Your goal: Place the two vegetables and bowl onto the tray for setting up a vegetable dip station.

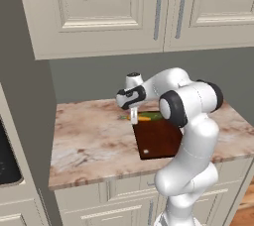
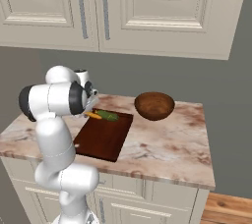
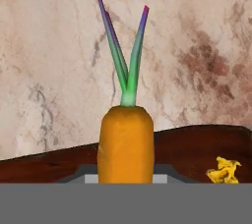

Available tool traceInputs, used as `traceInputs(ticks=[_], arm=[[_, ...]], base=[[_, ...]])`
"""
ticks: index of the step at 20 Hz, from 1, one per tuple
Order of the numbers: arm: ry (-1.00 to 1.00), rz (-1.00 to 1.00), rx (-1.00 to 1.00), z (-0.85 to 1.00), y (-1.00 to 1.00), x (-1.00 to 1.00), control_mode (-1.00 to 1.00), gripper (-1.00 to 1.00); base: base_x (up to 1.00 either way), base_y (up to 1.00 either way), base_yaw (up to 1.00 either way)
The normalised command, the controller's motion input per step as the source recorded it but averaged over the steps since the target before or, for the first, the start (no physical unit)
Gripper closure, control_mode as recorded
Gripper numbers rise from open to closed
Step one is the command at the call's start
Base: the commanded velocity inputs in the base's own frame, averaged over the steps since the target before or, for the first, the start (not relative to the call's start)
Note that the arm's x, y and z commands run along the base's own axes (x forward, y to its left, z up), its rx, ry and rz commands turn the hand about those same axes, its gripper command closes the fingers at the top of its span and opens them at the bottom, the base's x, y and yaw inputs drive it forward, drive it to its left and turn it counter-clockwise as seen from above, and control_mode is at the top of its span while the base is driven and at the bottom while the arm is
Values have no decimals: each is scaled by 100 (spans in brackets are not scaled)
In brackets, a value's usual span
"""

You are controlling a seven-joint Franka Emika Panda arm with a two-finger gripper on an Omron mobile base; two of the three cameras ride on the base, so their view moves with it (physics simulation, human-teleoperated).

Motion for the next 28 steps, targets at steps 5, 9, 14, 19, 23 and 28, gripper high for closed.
traceInputs(ticks=[5, 9, 14, 19, 23, 28], arm=[[0, 18, 0, 0, -42, 0, -100, 100], [0, 14, 0, 0, -44, 0, -100, 100], [0, 5, 0, -2, -30, 2, -100, 100], [0, 2, 0, -1, -24, 13, -100, 100], [0, 3, 0, 0, -24, 7, -100, 100], [0, 1, 0, 0, -5, -4, -100, 100]], base=[[0, 0, 0], [0, 0, 0], [0, 0, 0], [0, 0, 0], [0, 0, 0], [0, 0, 0]])
